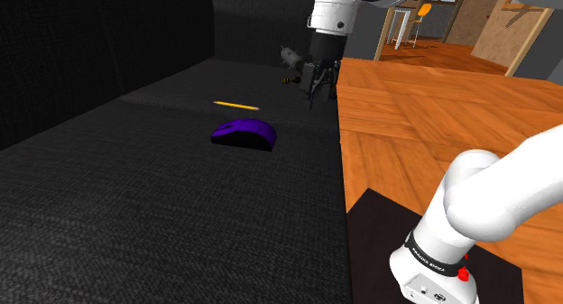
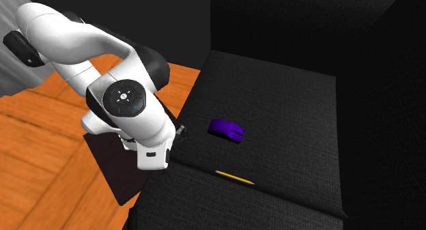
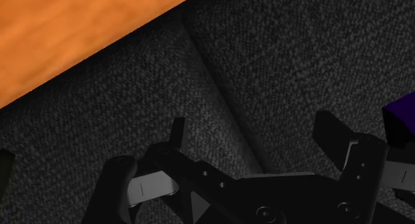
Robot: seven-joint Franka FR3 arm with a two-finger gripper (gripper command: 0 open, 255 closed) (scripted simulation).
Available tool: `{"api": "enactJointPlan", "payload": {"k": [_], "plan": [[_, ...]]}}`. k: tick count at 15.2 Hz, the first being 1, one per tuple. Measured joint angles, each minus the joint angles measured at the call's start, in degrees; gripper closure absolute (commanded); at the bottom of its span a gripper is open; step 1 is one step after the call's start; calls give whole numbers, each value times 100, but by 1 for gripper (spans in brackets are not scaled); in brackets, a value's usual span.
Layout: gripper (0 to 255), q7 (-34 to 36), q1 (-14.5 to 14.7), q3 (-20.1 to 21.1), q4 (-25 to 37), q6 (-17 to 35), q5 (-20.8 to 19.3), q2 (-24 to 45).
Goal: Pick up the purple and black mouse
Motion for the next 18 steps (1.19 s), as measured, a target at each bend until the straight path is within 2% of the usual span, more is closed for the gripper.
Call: {"api": "enactJointPlan", "payload": {"k": [7, 15, 18], "plan": [[0, 263, 383, 770, 1213, -224, -193, 1153], [0, 622, 819, 1591, 2723, -689, -715, 2513], [0, 651, 854, 1645, 2703, -573, -773, 2644]]}}
